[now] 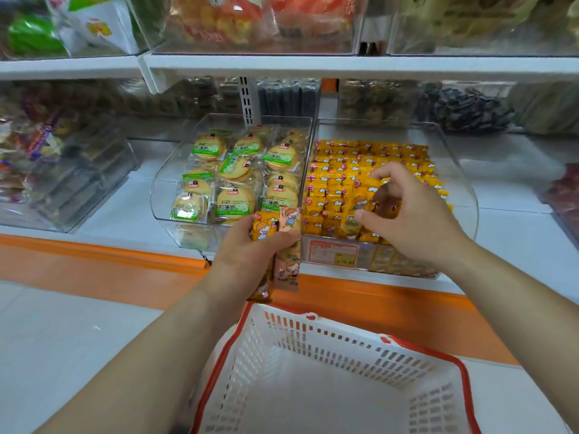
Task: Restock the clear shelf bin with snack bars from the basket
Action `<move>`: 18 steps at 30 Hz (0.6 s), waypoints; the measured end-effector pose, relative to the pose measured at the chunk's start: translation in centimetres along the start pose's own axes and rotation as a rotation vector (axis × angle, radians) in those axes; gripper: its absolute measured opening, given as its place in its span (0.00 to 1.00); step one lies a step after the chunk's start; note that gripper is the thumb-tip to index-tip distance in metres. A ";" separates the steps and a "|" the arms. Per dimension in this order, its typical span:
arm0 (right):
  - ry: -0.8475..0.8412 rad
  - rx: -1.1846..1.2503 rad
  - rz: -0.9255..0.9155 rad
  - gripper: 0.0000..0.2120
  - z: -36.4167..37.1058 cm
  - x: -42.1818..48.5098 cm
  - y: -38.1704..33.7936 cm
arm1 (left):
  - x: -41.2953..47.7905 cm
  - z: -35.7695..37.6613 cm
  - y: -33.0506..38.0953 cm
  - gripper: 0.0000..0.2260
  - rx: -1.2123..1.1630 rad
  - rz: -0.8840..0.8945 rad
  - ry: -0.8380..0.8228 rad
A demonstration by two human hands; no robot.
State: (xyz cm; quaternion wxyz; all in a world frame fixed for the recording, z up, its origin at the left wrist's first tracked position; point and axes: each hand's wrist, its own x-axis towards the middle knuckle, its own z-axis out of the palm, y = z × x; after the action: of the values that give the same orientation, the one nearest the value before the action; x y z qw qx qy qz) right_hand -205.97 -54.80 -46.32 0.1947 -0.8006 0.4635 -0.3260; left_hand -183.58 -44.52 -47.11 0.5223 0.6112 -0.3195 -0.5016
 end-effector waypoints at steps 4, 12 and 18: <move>-0.028 -0.114 -0.015 0.22 -0.3 0.3 0.0 | -0.3 0.1 0.0 0.12 0.012 0.013 -0.017; -0.099 -0.142 0.011 0.26 0.0 0.5 0.6 | -1.0 -0.1 -0.1 0.11 0.036 0.010 -0.047; -0.266 -0.301 -0.027 0.25 1.2 -0.1 0.5 | -0.8 0.6 -0.3 0.11 0.095 0.039 -0.020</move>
State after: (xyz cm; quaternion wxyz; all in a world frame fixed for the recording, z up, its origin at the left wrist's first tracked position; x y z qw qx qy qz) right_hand -205.47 -54.99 -47.53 0.1280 -0.8628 0.4664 -0.1470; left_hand -184.39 -43.94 -47.15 0.4992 0.6240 -0.3598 -0.4816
